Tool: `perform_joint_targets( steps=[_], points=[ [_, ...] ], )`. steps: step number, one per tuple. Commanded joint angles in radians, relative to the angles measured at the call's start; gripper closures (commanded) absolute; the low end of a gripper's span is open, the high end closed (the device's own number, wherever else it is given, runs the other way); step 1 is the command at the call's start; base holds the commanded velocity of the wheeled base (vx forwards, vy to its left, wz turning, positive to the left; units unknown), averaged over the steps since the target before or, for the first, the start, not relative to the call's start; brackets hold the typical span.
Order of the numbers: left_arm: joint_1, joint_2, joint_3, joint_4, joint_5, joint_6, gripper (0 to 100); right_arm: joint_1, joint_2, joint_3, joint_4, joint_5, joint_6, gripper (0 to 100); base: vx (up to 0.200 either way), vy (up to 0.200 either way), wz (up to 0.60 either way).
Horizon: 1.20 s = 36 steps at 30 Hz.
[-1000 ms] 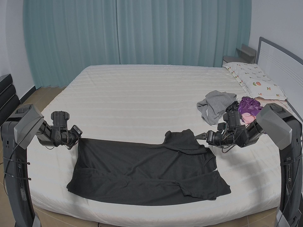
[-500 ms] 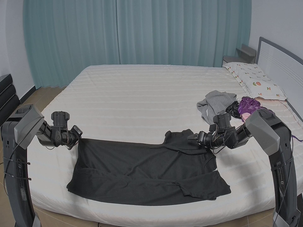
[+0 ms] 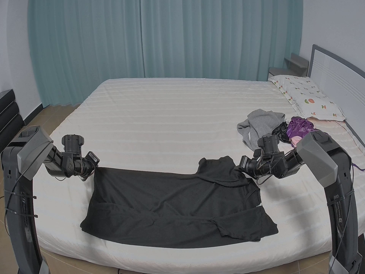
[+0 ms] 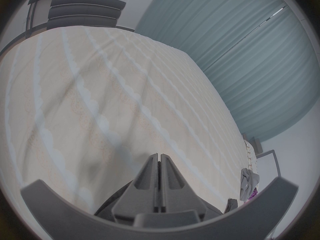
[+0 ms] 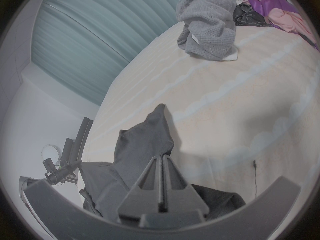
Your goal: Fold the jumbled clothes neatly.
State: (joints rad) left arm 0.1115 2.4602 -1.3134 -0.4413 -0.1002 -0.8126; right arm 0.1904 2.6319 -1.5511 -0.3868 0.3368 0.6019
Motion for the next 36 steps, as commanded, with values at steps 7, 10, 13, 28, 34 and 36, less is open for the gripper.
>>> perform_joint_targets(
  steps=[7,10,13,28,34,36],
  points=[
    [0.000,-0.014,-0.007,-0.002,-0.001,0.000,100,-0.028,-0.079,0.002,-0.015,0.001,0.044,100,0.000,0.000,0.00],
    [0.000,-0.018,-0.012,-0.004,-0.001,0.000,100,-0.037,-0.093,-0.001,-0.035,-0.001,0.067,100,0.000,0.000,0.00],
    [0.002,-0.023,-0.015,-0.010,-0.001,-0.002,100,-0.051,-0.109,-0.001,-0.070,-0.002,0.079,100,0.000,0.000,0.00],
    [0.004,-0.040,-0.006,-0.065,0.002,-0.002,100,-0.049,-0.089,0.002,-0.145,-0.055,0.076,100,0.000,0.000,0.00],
    [0.002,-0.055,0.022,-0.056,-0.001,0.009,100,-0.046,-0.090,-0.001,-0.176,-0.058,0.076,100,0.000,0.000,0.00],
    [0.000,-0.050,0.025,-0.056,-0.001,0.024,100,-0.048,-0.095,0.002,-0.198,-0.065,0.076,100,0.000,0.000,0.00]
  ],
)
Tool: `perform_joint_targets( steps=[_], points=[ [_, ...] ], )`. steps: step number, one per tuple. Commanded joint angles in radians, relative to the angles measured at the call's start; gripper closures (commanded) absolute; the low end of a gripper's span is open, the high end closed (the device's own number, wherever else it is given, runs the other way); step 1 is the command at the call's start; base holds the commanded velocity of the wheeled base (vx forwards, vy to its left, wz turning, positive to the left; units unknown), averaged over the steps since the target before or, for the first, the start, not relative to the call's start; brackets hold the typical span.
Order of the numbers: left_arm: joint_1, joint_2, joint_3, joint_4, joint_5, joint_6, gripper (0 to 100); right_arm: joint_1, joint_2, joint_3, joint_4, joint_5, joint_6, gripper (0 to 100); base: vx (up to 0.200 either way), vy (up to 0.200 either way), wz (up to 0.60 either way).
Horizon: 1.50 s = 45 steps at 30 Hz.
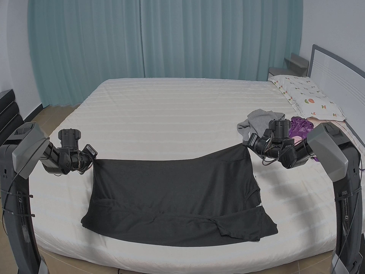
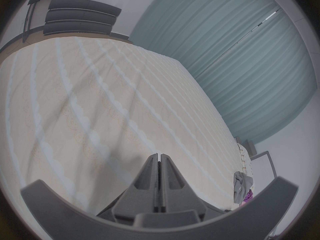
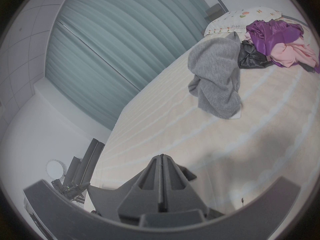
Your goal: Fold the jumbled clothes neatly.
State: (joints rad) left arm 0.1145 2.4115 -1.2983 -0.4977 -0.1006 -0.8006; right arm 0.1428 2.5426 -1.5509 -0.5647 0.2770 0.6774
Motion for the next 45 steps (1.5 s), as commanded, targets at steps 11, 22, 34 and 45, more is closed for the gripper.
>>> perform_joint_targets(
  steps=[11,22,34,45],
  points=[
    [0.001,-0.003,0.011,0.001,-0.002,0.015,100,0.004,-0.002,0.031,-0.023,-0.035,-0.015,100,0.000,0.000,0.00],
    [-0.001,-0.057,0.094,-0.001,-0.008,0.069,100,-0.003,-0.084,0.152,-0.020,-0.013,-0.022,100,0.000,0.000,0.00],
    [-0.001,-0.183,0.241,-0.005,-0.054,0.078,100,-0.002,-0.240,0.414,-0.034,0.057,-0.022,100,0.000,0.000,0.00],
    [0.013,-0.232,0.364,-0.007,-0.106,0.087,100,0.000,-0.301,0.634,-0.141,0.090,-0.032,100,0.000,0.000,0.00]
  ],
)
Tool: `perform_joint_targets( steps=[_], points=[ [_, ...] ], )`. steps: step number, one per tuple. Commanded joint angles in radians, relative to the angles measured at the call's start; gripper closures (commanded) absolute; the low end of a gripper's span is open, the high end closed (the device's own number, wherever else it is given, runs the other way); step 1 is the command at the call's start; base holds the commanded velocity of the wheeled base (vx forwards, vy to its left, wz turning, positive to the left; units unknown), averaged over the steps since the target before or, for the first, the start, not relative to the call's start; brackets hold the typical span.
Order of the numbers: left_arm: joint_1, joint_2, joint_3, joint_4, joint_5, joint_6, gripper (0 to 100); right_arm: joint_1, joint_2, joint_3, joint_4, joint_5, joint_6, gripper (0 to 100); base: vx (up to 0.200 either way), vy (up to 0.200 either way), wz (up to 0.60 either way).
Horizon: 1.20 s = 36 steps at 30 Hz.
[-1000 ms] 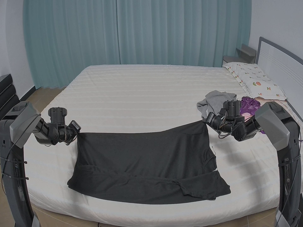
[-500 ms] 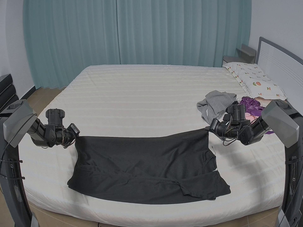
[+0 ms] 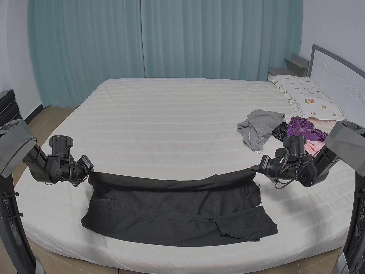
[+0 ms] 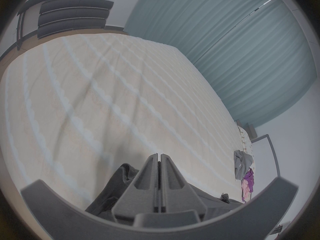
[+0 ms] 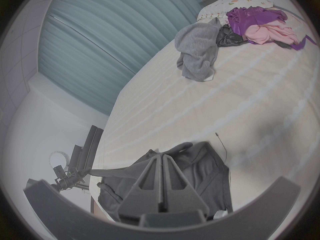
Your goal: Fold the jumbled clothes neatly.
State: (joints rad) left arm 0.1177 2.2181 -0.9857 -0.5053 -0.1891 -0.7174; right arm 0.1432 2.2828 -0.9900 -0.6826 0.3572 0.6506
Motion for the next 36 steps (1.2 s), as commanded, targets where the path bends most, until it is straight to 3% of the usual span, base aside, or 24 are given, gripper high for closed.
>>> perform_joint_targets(
  steps=[1,20,25,36],
  points=[
    [0.010,-0.043,0.067,-0.001,-0.024,0.010,100,-0.001,-0.045,0.094,-0.031,0.012,-0.009,100,0.000,0.000,0.00],
    [0.025,-0.048,0.148,-0.007,-0.030,0.036,100,-0.019,-0.043,0.298,-0.170,0.040,-0.026,100,0.000,0.000,0.00],
    [0.025,-0.048,0.182,-0.007,-0.047,0.059,100,-0.014,-0.039,0.349,-0.172,0.058,-0.092,100,0.000,0.000,0.00],
    [0.025,-0.046,0.231,-0.004,-0.053,0.119,100,0.015,-0.002,0.361,-0.147,0.055,-0.154,100,0.000,0.000,0.00]
  ],
)
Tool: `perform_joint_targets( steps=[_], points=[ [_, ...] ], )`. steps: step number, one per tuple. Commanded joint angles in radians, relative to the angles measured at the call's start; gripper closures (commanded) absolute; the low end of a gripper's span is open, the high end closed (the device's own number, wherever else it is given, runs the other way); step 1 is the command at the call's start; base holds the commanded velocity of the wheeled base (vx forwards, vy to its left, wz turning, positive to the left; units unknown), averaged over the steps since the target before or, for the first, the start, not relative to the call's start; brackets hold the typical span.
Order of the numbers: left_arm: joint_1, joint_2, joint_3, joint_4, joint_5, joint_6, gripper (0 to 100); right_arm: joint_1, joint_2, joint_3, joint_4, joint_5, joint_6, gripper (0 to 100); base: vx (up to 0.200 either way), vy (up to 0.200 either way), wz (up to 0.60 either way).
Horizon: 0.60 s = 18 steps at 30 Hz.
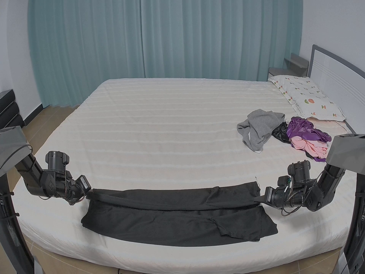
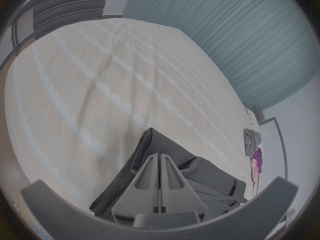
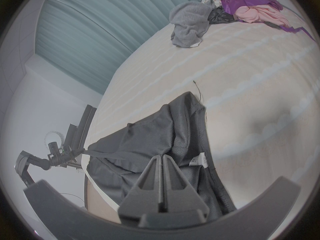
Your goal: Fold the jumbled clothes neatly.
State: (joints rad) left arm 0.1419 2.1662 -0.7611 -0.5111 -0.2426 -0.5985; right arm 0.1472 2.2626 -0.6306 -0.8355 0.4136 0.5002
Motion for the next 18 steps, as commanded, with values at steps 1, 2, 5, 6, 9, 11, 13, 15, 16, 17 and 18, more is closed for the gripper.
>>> perform_joint_targets(
  steps=[1,2,5,6,9,11,13,15,16,17,18],
  points=[
    [0.001,0.006,0.009,0.002,0.000,0.000,100,0.011,0.018,0.000,0.018,-0.001,-0.005,100,0.000,0.000,0.00],
    [0.001,0.006,0.012,0.003,0.000,0.000,100,0.012,0.018,-0.003,0.027,-0.001,-0.006,100,0.000,0.000,0.00],
    [-0.001,0.006,0.020,0.008,0.000,0.006,0,0.011,0.017,-0.014,0.055,-0.001,-0.008,0,0.000,0.000,0.00],
    [-0.002,0.006,0.022,0.008,0.000,0.008,0,0.011,0.015,-0.015,0.055,-0.001,-0.009,0,0.000,0.000,0.00],
    [-0.002,0.000,0.022,0.008,0.000,0.009,0,0.002,0.002,-0.027,0.053,0.004,-0.006,0,0.000,0.000,0.00],
    [0.001,-0.005,0.017,0.006,0.000,0.008,0,-0.009,-0.006,-0.043,0.052,0.004,0.003,0,0.000,0.000,0.00],
    [0.005,-0.006,0.003,0.002,0.000,0.000,0,-0.029,-0.009,-0.067,0.061,0.004,0.003,0,0.000,0.000,0.00],
    [0.008,-0.002,-0.023,0.002,0.000,-0.001,0,-0.041,-0.001,-0.095,0.062,0.002,0.006,0,0.000,0.000,0.00],
    [0.008,0.004,-0.037,0.002,0.002,-0.003,0,-0.046,0.003,-0.107,0.064,-0.003,0.011,0,0.000,0.000,0.00],
    [0.008,0.007,-0.057,0.003,0.005,-0.003,0,-0.052,0.012,-0.121,0.065,-0.006,0.015,0,0.000,0.000,0.00],
    [0.007,0.017,-0.078,0.005,0.008,-0.003,0,-0.054,0.026,-0.136,0.070,-0.009,0.017,0,0.000,0.000,0.00]
  ],
)
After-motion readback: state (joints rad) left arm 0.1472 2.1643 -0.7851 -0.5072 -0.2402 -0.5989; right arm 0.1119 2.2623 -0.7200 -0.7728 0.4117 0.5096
